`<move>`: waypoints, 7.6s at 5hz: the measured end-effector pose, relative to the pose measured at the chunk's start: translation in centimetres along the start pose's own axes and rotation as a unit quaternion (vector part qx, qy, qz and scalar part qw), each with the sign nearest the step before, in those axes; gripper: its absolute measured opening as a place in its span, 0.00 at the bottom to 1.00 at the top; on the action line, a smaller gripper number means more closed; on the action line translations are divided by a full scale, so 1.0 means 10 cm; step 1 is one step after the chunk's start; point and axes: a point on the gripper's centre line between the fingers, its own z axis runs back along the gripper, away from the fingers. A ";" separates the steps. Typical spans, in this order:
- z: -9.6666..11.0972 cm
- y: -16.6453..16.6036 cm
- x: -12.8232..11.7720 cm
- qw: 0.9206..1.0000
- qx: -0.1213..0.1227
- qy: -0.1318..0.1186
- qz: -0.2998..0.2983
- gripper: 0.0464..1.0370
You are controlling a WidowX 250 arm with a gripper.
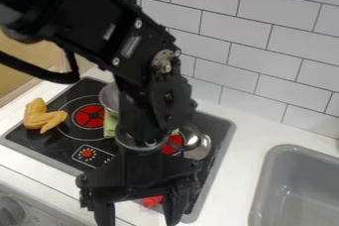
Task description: Move the red spoon to the edge
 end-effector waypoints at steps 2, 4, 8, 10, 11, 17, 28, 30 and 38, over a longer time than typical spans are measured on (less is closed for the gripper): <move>-0.02 0.27 0.06 0.999 0.018 0.027 0.029 0.96; 0.13 0.16 0.25 0.999 -0.009 0.022 -0.047 0.96; -0.05 -0.38 0.55 0.974 -0.078 -0.024 -0.213 0.96; -0.26 -0.42 0.65 0.962 -0.052 -0.024 -0.267 0.96; -0.31 -0.49 0.77 0.961 -0.041 -0.032 -0.271 0.92; -0.04 -0.41 0.65 0.960 -0.055 -0.046 -0.272 0.29; -0.32 0.55 0.92 0.863 -0.014 -0.031 0.504 0.29; -0.19 0.52 0.80 0.906 -0.028 0.002 0.422 0.67; 0.46 -0.24 1.04 0.983 0.023 -0.009 -0.183 0.96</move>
